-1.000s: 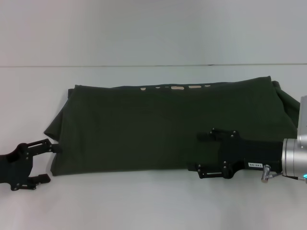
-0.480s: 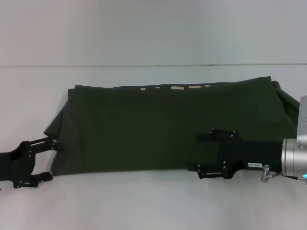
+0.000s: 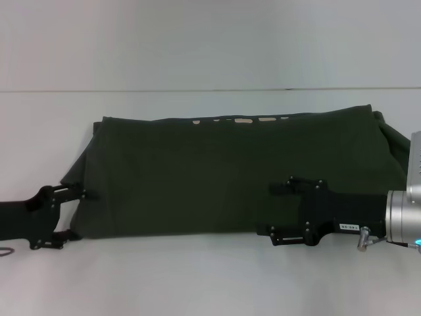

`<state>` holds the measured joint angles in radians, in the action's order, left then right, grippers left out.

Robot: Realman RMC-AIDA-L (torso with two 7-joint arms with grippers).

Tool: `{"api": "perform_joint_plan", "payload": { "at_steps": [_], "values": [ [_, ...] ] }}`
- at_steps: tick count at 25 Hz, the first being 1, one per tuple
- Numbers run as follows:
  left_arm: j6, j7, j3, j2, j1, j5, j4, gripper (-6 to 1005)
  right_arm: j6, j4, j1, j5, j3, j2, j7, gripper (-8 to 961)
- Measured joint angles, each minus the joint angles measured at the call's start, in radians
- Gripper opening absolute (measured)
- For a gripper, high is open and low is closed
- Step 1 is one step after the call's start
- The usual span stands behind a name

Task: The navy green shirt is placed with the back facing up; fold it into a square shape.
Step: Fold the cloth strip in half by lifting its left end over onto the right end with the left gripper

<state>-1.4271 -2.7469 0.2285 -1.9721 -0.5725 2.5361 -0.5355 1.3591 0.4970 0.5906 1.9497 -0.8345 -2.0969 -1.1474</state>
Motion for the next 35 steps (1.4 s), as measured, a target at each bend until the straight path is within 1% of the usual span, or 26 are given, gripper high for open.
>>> {"api": "perform_joint_plan", "payload": {
  "at_steps": [6, 14, 21, 25, 30, 35],
  "values": [
    [0.028, 0.000, 0.000, 0.004, -0.027, 0.002, 0.021, 947, 0.002, -0.001, 0.000, 0.000, 0.001, 0.000, 0.000, 931],
    [0.045, 0.003, 0.020, 0.005, -0.033, 0.002, 0.022, 932, 0.007, -0.002, 0.000, 0.000, 0.004, 0.000, 0.000, 931],
    [0.063, 0.029, 0.135, 0.002, -0.058, 0.000, 0.013, 849, 0.010, 0.003, 0.001, -0.008, 0.002, 0.000, -0.001, 930],
    [0.076, 0.027, 0.149, -0.001, -0.066, -0.003, 0.004, 802, 0.011, 0.003, 0.000, -0.012, 0.001, 0.000, -0.003, 930],
    [0.091, 0.029, 0.150, -0.002, -0.065, -0.004, 0.001, 601, 0.016, 0.001, -0.001, -0.013, 0.002, 0.000, -0.003, 930],
    [0.104, 0.035, 0.156, -0.005, -0.066, 0.000, 0.001, 467, 0.020, 0.004, -0.001, -0.014, 0.007, 0.000, -0.003, 931]
  ]
}}
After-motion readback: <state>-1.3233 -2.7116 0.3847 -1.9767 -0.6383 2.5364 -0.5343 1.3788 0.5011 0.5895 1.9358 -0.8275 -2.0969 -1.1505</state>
